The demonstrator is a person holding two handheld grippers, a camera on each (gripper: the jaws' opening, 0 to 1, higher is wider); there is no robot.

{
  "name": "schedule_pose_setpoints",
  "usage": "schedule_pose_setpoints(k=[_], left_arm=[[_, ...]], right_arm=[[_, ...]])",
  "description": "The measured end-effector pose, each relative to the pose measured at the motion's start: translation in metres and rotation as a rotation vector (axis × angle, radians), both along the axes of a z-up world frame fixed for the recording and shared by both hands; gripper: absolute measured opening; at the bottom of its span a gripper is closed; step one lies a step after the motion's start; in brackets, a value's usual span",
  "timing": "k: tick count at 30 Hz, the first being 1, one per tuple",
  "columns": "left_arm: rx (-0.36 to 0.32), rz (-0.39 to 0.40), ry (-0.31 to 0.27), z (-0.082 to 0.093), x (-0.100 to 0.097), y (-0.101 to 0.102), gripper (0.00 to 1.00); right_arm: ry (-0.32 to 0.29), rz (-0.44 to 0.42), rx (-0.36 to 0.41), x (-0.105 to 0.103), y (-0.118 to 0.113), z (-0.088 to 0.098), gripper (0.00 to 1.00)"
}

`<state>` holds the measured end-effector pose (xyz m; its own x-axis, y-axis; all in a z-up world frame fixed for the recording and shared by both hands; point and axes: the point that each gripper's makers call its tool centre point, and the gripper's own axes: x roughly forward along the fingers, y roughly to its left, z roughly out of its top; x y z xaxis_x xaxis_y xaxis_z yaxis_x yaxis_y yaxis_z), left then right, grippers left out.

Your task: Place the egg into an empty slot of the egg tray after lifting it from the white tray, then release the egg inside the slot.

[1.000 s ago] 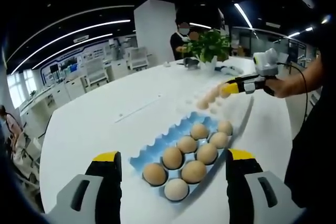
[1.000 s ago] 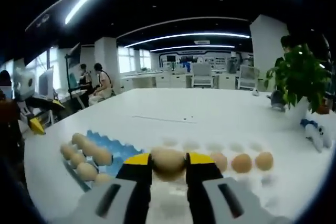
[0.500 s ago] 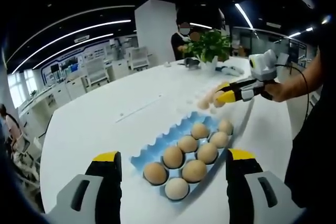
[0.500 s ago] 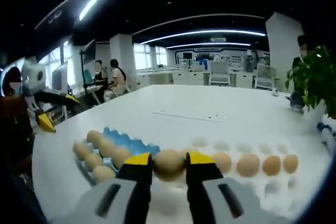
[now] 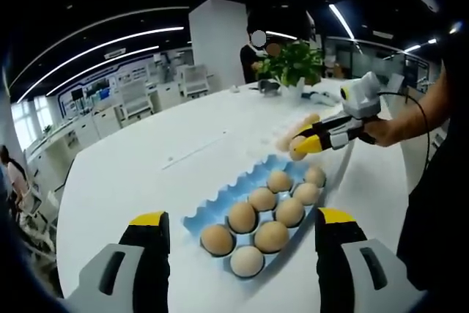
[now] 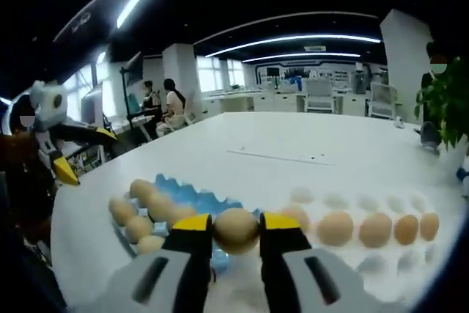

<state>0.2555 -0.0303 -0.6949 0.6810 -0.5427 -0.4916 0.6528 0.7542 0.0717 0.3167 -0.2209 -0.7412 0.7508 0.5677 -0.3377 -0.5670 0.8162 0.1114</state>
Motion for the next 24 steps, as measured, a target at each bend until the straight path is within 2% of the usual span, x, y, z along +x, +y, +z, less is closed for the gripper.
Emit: schedule_pose_setpoints(k=[13, 19, 24], left_arm=[[0.0, -0.002, 0.005, -0.001, 0.001, 0.0, 0.81], [-0.006, -0.002, 0.004, -0.001, 0.002, -0.002, 0.81], [-0.002, -0.009, 0.007, -0.002, 0.002, -0.003, 0.81]], right_arm=[[0.055, 0.06, 0.002, -0.001, 0.017, -0.012, 0.25], [0.122, 0.068, 0.024, -0.002, 0.02, -0.022, 0.25], [0.137, 0.094, 0.009, -0.004, 0.023, -0.027, 0.25]])
